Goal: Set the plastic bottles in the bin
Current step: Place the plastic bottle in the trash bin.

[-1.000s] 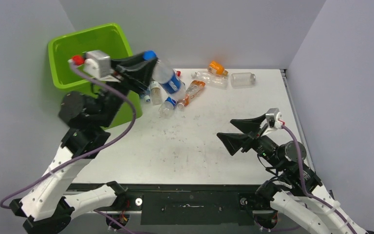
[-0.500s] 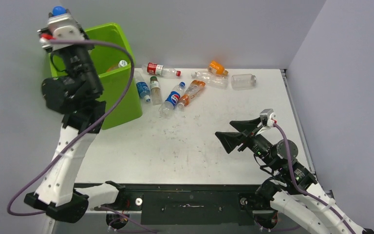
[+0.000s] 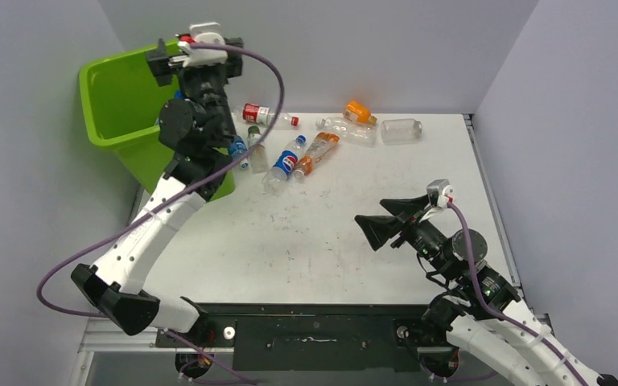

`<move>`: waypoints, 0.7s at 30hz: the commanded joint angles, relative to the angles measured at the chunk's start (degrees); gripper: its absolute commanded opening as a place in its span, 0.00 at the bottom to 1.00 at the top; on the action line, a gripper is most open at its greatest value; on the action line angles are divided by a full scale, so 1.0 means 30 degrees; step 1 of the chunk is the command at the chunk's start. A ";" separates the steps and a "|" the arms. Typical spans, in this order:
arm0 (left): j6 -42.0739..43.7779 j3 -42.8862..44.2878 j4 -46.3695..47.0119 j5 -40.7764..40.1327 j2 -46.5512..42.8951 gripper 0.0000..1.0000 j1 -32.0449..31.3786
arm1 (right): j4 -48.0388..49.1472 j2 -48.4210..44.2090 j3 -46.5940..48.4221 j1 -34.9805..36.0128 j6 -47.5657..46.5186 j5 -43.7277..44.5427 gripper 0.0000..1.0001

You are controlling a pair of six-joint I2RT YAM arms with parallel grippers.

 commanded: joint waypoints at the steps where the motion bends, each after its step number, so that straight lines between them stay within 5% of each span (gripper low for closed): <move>1: 0.0273 0.1057 -0.0204 0.0474 -0.1903 0.96 -0.5027 | 0.0998 0.1038 -0.0636 0.0032 0.1044 0.4184 0.90; 7: -0.8095 -0.0497 -1.0416 0.7939 -0.3609 0.96 -0.7811 | 0.2133 0.5382 -0.0172 -0.0699 0.2743 0.8934 0.90; 11: -1.0955 -0.3473 -1.2607 1.1467 -0.5081 0.96 -0.7946 | 0.4759 0.8258 -0.0304 -0.2996 0.5215 1.0167 0.90; 21: -1.2177 -1.1635 -1.3132 1.1284 -0.9816 0.96 -0.7928 | 1.1378 1.7629 0.0324 -1.1099 1.1529 0.6912 0.90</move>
